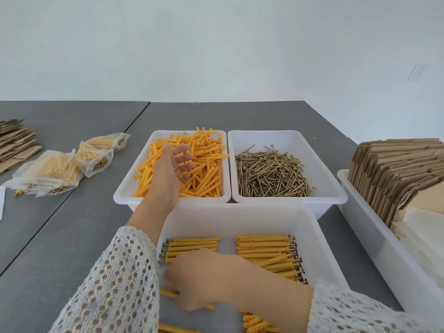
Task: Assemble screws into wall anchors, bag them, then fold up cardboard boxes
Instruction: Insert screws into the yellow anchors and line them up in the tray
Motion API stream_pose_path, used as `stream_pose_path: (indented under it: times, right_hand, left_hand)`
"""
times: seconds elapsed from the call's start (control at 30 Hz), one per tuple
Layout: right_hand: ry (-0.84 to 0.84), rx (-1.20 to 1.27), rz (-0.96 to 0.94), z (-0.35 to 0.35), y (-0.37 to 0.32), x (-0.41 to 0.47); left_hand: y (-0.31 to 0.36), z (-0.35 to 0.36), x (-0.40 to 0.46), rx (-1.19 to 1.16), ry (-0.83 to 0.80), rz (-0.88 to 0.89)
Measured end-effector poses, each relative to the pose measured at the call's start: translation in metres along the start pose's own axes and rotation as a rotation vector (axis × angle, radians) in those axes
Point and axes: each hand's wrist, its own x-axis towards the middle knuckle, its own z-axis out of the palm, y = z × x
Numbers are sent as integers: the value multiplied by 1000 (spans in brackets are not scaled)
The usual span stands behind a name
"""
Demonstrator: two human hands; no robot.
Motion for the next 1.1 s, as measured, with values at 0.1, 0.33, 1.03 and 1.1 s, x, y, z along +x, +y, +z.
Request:
stream_pose_path:
  times: [0.1,0.33,1.03,1.1]
  right_hand:
    - [83,-92,-2,3,-3,3]
    - [229,-238,91,5,-7,10]
    - [795,313,74,-58,64,-29]
    - [909,206,257,-54,83,-30]
  left_hand:
    - [-1,1,1,28,-2,11]
    - [-2,3,1,77,4,36]
    - [-21,4,-3,762,18,461]
    - [-24,6,-4,905,-23,533]
